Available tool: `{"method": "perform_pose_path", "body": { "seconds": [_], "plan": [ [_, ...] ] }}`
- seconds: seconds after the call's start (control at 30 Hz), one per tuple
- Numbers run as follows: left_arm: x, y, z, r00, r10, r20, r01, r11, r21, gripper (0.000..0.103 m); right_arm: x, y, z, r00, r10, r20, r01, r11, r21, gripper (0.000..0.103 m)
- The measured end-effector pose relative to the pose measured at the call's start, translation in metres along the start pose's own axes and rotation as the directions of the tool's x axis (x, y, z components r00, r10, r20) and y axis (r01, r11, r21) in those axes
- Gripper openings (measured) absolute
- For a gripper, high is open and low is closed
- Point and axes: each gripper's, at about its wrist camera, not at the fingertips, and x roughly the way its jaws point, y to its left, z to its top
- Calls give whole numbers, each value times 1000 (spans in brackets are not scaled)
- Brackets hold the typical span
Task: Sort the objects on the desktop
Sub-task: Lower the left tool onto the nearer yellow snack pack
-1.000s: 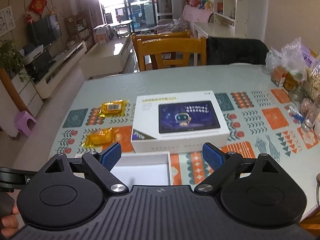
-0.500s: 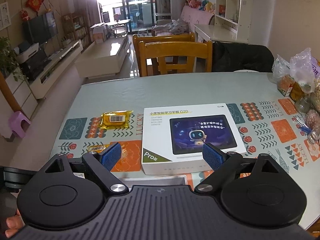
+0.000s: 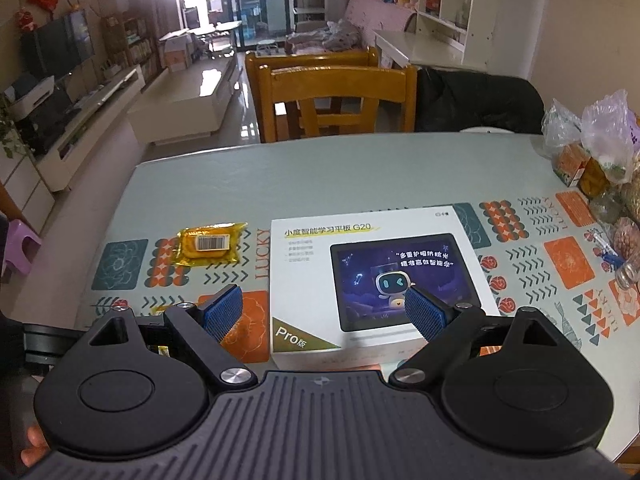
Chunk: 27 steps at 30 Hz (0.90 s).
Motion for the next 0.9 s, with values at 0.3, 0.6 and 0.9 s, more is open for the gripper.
{"method": "perform_pose_path", "body": {
  "seconds": [0.3,0.6,0.9],
  "plan": [
    [19,-5,22,1000,-30,7,30,999,31,103,26,5,7,999,-2,-38,2,1000,2,103],
    [52,-8,44,1000,2,-18,-1,999,41,103,51,10,15,997,-4,-76,5,1000,5,103],
    [88,-18,59,998,24,-61,-19,996,85,103,75,13,17,994,-7,-112,8,1000,0,103]
  ]
}}
